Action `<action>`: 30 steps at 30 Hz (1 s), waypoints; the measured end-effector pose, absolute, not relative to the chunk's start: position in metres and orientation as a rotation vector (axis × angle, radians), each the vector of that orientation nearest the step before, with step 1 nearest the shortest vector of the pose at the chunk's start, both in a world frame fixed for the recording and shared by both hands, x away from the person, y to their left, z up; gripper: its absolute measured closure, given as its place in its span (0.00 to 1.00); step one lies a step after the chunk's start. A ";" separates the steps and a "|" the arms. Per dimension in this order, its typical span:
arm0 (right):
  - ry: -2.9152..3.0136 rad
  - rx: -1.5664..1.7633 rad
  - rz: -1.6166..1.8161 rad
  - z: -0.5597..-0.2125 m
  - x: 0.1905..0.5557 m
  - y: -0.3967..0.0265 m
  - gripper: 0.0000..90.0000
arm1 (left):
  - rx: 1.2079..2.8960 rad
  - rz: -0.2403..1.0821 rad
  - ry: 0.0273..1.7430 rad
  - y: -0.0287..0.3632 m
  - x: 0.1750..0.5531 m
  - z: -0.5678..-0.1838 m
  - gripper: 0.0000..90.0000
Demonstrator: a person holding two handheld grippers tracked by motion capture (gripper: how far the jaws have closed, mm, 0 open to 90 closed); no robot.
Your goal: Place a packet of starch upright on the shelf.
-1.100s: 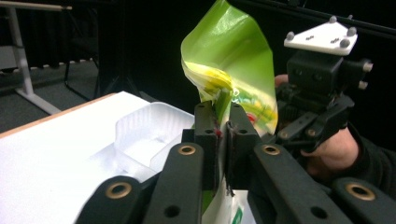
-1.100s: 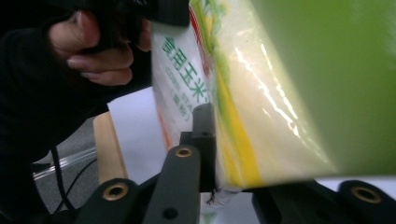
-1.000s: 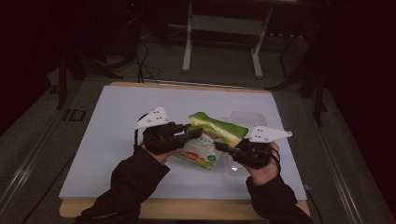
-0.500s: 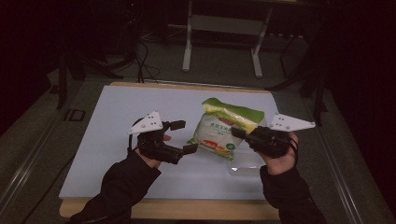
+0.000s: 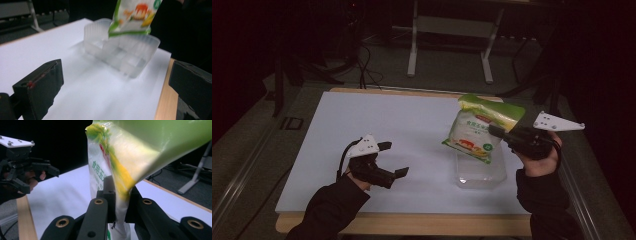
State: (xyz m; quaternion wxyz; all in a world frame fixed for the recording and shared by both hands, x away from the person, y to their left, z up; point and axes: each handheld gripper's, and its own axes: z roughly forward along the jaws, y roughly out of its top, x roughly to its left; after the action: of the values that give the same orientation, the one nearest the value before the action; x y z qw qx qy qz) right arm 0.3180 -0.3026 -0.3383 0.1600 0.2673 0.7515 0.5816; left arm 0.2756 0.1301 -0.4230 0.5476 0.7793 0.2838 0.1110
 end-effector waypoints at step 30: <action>2.237 0.942 1.462 -0.392 0.368 -0.323 0.93 | 1.811 0.292 0.767 0.155 0.262 -0.467 0.00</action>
State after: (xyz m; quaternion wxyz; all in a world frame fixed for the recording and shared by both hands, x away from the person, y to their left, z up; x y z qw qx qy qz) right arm 0.3684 -0.3227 -0.3925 0.1534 0.3286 0.7800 0.5100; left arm 0.2621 0.1554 -0.4675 0.5452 0.7635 0.3234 0.1232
